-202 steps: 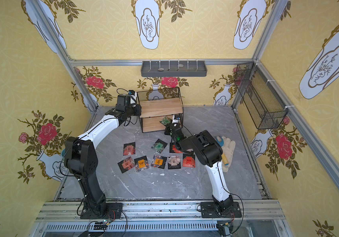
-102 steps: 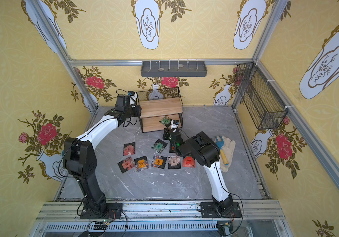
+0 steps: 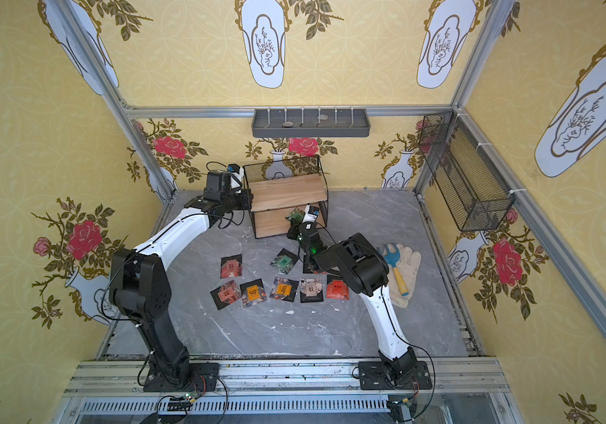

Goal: Remove the tea bags from the shelf
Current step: Pick up the tea bag from the shelf.

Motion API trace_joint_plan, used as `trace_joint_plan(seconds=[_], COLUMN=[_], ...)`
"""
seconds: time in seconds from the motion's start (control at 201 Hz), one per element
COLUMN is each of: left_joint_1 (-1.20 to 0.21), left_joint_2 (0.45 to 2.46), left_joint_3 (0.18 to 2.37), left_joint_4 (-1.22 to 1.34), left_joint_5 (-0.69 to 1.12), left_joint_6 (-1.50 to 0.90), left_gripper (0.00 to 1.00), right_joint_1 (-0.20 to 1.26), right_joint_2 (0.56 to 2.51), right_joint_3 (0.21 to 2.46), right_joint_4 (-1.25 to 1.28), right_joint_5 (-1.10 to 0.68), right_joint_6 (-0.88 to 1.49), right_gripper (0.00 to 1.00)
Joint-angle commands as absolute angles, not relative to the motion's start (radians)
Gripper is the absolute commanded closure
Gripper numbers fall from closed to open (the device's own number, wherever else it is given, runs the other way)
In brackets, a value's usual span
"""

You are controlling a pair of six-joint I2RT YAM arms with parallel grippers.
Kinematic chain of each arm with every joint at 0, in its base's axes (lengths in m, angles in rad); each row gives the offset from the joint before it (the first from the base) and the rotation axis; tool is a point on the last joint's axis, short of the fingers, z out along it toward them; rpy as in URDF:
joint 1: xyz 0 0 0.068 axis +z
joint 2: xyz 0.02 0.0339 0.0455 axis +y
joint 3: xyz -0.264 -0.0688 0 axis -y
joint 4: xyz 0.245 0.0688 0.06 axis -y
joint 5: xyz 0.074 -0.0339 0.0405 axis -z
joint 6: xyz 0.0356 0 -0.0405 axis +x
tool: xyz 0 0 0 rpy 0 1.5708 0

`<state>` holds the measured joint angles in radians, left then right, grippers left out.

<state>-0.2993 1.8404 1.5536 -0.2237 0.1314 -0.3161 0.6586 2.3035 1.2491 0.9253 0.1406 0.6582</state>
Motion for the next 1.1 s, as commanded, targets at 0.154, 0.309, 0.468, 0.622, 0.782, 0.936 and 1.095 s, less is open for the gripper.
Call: trace_joint_plan(seconds=[0.154, 0.309, 0.468, 0.622, 0.782, 0.936, 1.095], left_joint_1=[-0.300, -0.300, -0.299, -0.300, -0.300, -0.300, -0.299], left_joint_2=[1.818, 1.814, 1.811, 1.812, 1.814, 1.815, 1.813], left_joint_3=[1.545, 1.549, 1.545, 1.545, 1.542, 1.543, 1.545], left_joint_4=[-0.190, -0.189, -0.183, -0.181, -0.178, -0.179, -0.184], left_joint_5=[0.163, 0.168, 0.170, 0.165, 0.158, 0.155, 0.150], left_joint_6=[-0.333, -0.334, -0.337, -0.334, -0.333, -0.333, -0.330], left_gripper=[1.00, 1.00, 1.00, 1.00, 1.00, 1.00, 1.00], right_joint_1=[0.630, 0.618, 0.619, 0.622, 0.625, 0.624, 0.625], right_joint_2=[2.339, 2.356, 2.359, 2.344, 2.318, 2.287, 2.246], right_joint_3=[1.314, 1.335, 1.366, 1.349, 1.303, 1.241, 1.212], right_joint_4=[0.814, 0.746, 0.632, 0.588, 0.590, 0.628, 0.650], right_joint_5=[0.137, 0.086, 0.043, 0.014, -0.035, -0.064, -0.071], right_joint_6=[0.731, 0.777, 0.791, 0.813, 0.808, 0.809, 0.788], right_gripper=[0.85, 0.85, 0.86, 0.88, 0.90, 0.91, 0.89])
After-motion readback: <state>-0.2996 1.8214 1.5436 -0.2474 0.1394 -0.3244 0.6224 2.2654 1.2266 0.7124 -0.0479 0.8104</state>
